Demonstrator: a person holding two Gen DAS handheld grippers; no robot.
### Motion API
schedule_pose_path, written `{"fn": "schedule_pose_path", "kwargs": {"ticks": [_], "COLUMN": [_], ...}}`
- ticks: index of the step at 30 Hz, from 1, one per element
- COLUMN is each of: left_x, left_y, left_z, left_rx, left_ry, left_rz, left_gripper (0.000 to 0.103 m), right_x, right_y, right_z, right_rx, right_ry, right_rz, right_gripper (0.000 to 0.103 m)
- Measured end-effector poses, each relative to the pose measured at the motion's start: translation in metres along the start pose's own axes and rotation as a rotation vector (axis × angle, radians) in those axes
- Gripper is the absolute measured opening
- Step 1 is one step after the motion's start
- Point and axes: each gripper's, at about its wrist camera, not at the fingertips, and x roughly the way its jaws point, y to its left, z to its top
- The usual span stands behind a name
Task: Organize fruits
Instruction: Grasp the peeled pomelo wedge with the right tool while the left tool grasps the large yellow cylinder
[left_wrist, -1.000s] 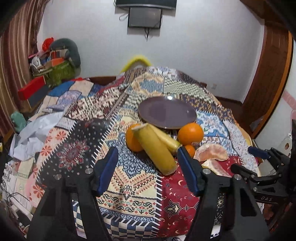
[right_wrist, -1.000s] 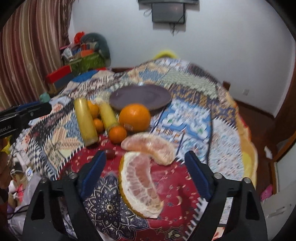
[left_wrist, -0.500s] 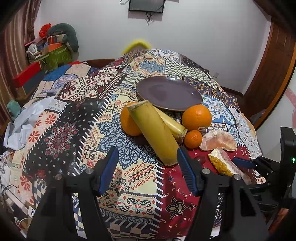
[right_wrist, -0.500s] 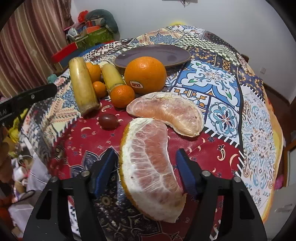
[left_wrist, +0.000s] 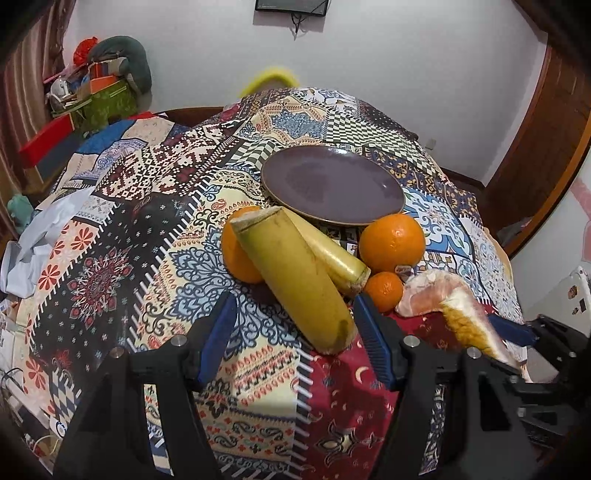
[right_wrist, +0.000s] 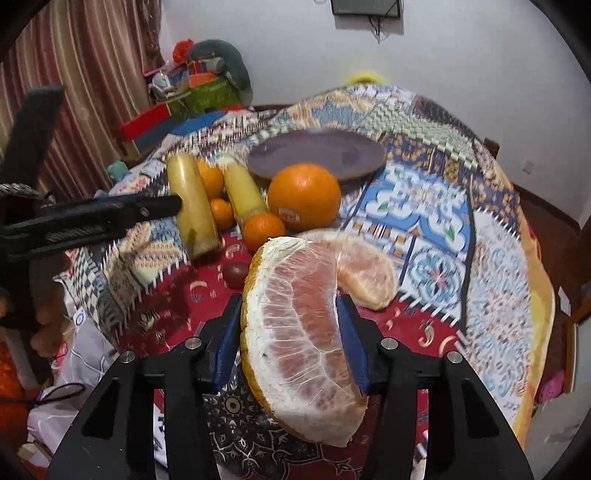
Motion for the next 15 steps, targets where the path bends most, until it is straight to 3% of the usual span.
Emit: {"fn": "schedule_pose_path", "kwargs": {"ticks": [15], "left_x": [0.037], "left_y": [-0.002], "left_z": [0.011], "left_rx": [-0.02], "left_ry": [0.054], "left_rz": [0.008], "left_gripper": [0.063], "right_x": [-0.002], "right_y": [-0.033], "right_z": [0.018], "right_rx": [0.094], "right_ry": [-0.059], "right_rz": [-0.036], "right_gripper": [0.047]}}
